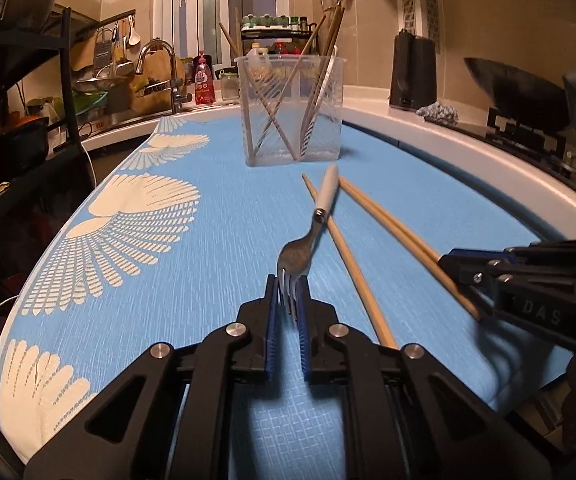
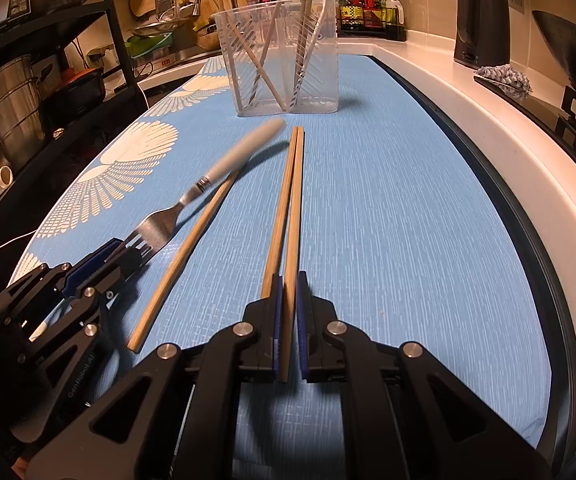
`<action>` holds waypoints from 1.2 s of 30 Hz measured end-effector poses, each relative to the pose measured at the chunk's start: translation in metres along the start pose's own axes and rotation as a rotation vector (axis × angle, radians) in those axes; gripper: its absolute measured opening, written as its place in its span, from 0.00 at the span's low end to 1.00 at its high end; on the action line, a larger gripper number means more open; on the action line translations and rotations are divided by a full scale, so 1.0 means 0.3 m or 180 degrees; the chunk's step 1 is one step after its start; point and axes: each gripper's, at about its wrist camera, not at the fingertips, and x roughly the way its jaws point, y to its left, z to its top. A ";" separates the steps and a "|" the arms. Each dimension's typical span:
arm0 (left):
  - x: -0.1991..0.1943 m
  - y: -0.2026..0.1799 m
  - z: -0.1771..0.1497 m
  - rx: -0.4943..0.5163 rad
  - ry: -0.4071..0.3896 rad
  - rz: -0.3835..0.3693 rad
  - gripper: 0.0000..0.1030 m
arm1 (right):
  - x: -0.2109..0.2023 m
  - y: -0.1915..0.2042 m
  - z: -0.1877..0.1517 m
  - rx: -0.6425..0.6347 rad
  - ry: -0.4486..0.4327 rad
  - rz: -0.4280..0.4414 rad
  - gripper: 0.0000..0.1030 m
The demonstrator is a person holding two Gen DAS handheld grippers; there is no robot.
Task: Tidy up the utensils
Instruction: 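Grasp the white-handled fork with the left tool while the right tool grasps a chopstick, then lift the fork with the left tool while the right tool holds the chopstick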
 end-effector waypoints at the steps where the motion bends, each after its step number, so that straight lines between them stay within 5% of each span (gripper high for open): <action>1: -0.001 -0.001 0.002 0.0004 -0.0010 -0.0028 0.07 | 0.000 0.000 -0.001 0.0000 -0.0001 -0.0001 0.07; 8: -0.008 -0.045 -0.001 0.0244 -0.0058 -0.0024 0.02 | -0.007 -0.001 -0.009 -0.0001 0.0001 -0.0009 0.07; 17: -0.011 -0.004 0.021 -0.0014 -0.0072 -0.0056 0.01 | -0.015 -0.011 -0.010 -0.0007 0.0000 -0.0052 0.06; 26: -0.074 0.058 0.033 -0.0142 -0.0371 0.0385 0.01 | -0.022 -0.049 -0.015 0.0132 -0.0071 -0.0300 0.06; 28: -0.069 0.067 0.027 -0.0152 -0.0347 0.0501 0.01 | -0.022 -0.048 -0.013 0.0124 -0.0092 -0.0354 0.06; 36: -0.004 0.080 -0.013 -0.0224 -0.0053 0.0325 0.02 | -0.034 -0.047 -0.032 0.0166 -0.0173 -0.0388 0.10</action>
